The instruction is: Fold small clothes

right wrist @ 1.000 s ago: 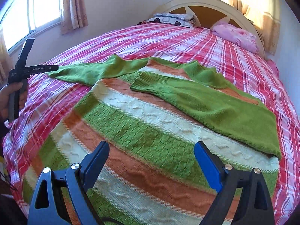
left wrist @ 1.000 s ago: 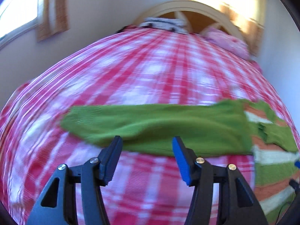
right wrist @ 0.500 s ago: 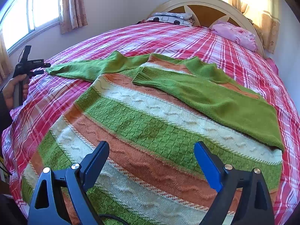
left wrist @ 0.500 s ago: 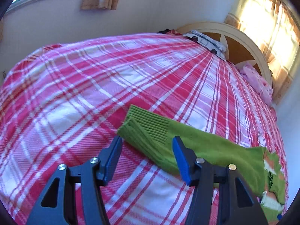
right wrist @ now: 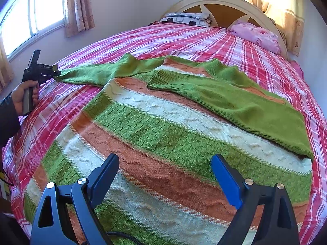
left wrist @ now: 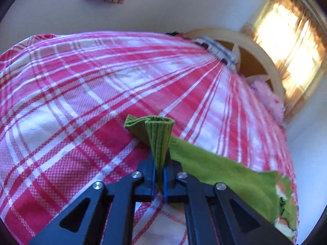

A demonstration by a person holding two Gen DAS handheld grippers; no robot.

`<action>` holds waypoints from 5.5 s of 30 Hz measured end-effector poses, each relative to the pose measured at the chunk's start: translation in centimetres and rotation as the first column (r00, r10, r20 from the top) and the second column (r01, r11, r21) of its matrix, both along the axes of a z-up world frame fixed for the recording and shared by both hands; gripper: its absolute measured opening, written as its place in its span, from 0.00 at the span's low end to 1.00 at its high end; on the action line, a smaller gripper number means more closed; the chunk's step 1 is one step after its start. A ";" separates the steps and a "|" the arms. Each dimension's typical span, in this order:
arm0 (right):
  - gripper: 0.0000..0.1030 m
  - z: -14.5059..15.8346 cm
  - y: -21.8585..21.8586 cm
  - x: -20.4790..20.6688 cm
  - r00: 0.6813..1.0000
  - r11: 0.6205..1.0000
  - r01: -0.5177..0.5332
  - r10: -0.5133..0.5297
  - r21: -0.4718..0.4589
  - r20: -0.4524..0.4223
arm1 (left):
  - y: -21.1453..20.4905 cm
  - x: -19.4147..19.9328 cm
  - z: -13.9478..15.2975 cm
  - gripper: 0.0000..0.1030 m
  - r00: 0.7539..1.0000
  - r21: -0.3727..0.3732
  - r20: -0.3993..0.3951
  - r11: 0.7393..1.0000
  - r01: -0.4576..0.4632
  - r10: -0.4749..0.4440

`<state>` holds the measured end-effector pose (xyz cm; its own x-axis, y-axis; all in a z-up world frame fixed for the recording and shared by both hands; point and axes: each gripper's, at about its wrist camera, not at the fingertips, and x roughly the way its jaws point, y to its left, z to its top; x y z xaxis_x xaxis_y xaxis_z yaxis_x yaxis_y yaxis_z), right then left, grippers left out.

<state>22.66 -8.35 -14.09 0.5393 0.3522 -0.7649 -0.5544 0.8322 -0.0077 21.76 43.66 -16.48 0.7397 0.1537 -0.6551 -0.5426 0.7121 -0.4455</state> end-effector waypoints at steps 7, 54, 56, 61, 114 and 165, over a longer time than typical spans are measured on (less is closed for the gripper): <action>0.89 0.1 -0.3 0.1 1.000 1.000 0.009 -0.009 0.011 0.001 | -1.3 0.6 2.3 0.05 0.997 0.008 0.072 0.999 0.040 -0.041; 0.89 4.4 -13.0 -1.3 0.974 0.957 0.214 -0.224 0.195 0.033 | -37.0 15.9 14.4 0.05 0.727 -0.079 0.420 0.776 0.626 -0.543; 0.89 4.2 -13.6 -1.4 0.972 0.954 0.223 -0.233 0.200 0.025 | -38.9 16.4 13.8 0.05 0.718 -0.070 0.405 0.764 0.642 -0.566; 0.89 3.8 -15.0 -1.8 0.967 0.943 0.248 -0.255 0.221 0.006 | -42.9 17.7 11.6 0.05 0.706 -0.063 0.343 0.735 0.675 -0.619; 0.58 1.4 -16.9 15.8 0.876 0.855 0.467 -0.411 0.226 -0.253 | -32.6 8.5 1.9 0.73 0.824 0.253 -0.107 0.786 0.564 -0.557; 0.70 1.3 -5.7 13.2 0.987 0.988 0.143 -0.139 0.052 -0.078 | -29.3 8.6 0.5 0.92 0.891 0.162 -0.137 0.877 0.452 -0.434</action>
